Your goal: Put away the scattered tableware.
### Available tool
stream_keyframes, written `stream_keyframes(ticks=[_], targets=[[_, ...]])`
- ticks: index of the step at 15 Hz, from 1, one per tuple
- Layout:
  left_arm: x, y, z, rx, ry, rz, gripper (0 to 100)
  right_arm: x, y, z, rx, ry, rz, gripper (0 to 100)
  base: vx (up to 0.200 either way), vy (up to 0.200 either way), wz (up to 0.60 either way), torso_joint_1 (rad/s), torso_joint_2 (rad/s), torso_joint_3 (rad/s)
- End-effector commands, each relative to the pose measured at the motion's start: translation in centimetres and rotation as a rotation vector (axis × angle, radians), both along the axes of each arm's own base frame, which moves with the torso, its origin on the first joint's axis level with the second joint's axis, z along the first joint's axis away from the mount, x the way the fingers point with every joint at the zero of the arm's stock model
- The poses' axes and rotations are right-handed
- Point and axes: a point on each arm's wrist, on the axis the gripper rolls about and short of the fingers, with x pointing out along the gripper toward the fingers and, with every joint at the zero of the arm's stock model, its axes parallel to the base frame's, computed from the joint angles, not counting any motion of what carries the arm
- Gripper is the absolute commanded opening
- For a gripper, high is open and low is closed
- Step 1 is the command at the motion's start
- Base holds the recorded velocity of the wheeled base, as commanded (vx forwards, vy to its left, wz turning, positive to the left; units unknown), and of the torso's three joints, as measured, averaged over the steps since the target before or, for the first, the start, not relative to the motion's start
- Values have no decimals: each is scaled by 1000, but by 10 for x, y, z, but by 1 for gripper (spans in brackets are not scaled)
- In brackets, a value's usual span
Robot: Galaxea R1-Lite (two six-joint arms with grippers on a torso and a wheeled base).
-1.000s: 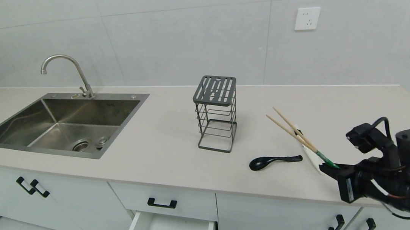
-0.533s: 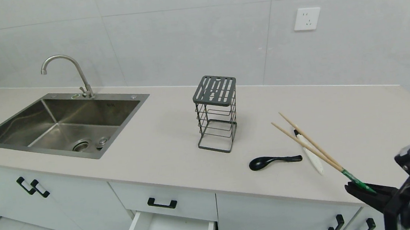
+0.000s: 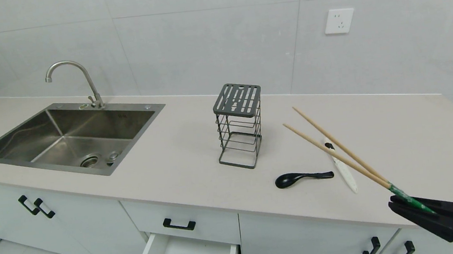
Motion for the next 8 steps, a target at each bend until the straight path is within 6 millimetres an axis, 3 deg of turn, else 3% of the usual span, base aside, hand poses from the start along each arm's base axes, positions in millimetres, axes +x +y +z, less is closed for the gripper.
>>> stream_keyframes(ticks=[1,5,8], targets=[[0,0,0,0,1,0,100,7,4,16,-8,-61,15,0,0,0,0,0,0,0],[0,0,0,0,1,0,100,19,18,40,-77,-91,64,0,0,0,0,0,0,0],[0,0,0,0,1,0,100,16,33,48,-95,-106,106,0,0,0,0,0,0,0]])
